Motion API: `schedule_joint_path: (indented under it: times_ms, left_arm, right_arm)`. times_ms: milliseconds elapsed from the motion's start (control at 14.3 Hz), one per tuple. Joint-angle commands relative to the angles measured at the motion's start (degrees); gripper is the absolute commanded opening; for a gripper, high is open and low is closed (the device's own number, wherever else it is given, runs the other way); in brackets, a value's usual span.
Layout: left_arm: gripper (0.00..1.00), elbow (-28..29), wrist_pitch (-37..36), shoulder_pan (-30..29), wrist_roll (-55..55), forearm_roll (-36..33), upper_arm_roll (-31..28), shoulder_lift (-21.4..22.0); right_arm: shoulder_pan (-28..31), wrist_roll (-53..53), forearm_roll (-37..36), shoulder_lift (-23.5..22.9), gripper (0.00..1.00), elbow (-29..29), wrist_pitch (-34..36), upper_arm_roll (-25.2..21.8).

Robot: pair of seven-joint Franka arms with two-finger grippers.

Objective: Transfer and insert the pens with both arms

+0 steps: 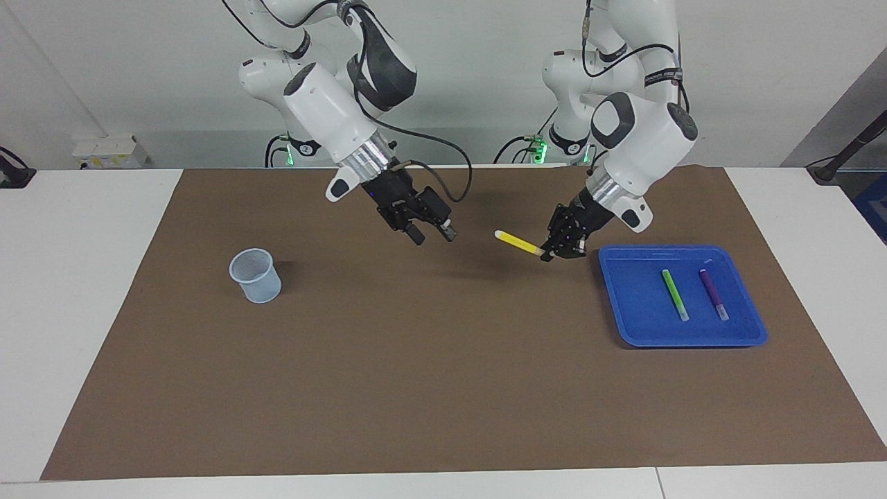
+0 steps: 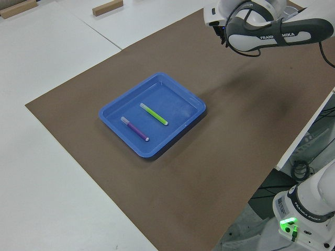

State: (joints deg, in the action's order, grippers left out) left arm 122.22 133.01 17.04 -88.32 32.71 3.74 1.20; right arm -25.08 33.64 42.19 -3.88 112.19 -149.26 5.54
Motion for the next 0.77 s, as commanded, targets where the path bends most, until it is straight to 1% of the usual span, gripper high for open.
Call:
schedule_joint_path:
  times_ms: [0,280,490,700]
  left_arm:
    - [0.0,2.3,2.8,2.8,-5.4,0.8,-0.8,2.9]
    - [0.0,2.2,3.7,5.1,-10.5,0.8,-0.8,4.6]
    - [0.0,2.3,6.2,7.7,-14.6,0.8,-0.8,5.0]
    - [0.0,2.3,7.4,9.0,-16.4,0.8,-0.8,5.0]
  right_arm:
    - [0.1,-1.2,1.3,-0.1,1.0,-0.8,0.1,0.1]
    - [0.1,-1.6,1.3,0.2,1.0,-0.4,0.3,0.1]
    - [0.1,-1.7,1.3,0.9,0.99,-0.1,4.8,0.1]
    - [0.0,-0.9,1.3,1.0,0.99,-0.4,6.2,0.4]
